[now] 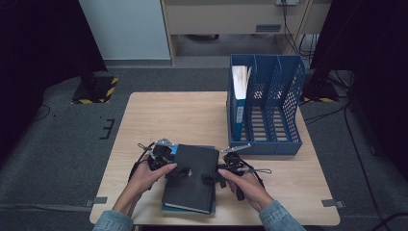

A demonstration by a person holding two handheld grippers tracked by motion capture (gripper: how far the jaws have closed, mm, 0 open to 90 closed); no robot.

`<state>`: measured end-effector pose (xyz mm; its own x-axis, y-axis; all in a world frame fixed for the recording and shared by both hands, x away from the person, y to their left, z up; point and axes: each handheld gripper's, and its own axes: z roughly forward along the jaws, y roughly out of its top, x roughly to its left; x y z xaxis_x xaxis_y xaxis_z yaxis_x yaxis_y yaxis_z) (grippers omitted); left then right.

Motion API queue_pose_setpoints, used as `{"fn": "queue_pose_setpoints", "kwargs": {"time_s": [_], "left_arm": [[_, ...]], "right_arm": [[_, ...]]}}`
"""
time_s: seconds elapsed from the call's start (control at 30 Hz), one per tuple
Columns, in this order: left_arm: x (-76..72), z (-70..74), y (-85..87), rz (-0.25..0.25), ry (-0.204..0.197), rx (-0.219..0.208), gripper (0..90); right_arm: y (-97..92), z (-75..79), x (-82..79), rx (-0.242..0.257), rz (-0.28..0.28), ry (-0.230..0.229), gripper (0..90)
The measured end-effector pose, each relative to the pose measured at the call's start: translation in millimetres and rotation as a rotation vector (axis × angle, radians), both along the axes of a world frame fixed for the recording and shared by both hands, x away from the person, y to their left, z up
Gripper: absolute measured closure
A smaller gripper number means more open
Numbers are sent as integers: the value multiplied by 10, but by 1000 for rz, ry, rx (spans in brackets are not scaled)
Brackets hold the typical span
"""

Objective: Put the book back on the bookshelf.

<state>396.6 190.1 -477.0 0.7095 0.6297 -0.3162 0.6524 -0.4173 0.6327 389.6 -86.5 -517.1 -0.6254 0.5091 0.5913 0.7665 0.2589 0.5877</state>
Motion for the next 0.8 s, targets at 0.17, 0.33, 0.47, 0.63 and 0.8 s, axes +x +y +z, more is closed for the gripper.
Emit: {"fn": "queue_pose_setpoints", "kwargs": {"time_s": [0.17,0.33,0.47,0.63,0.8], "left_arm": [[10,-5,-5,-5,-2,-7,138],[2,4,-12,-6,-12,-5,142],[-5,40,1,11,-13,-8,172],[-24,141,60,25,-31,-24,247],[-36,306,155,42,-56,-41,366]], "right_arm": [[-15,-18,9,17,2,3,1],[-22,-14,27,13,3,10,10],[-22,5,11,12,1,-6,16],[-14,127,-23,-2,-3,-69,42],[18,308,-26,-39,-3,-137,80]]}}
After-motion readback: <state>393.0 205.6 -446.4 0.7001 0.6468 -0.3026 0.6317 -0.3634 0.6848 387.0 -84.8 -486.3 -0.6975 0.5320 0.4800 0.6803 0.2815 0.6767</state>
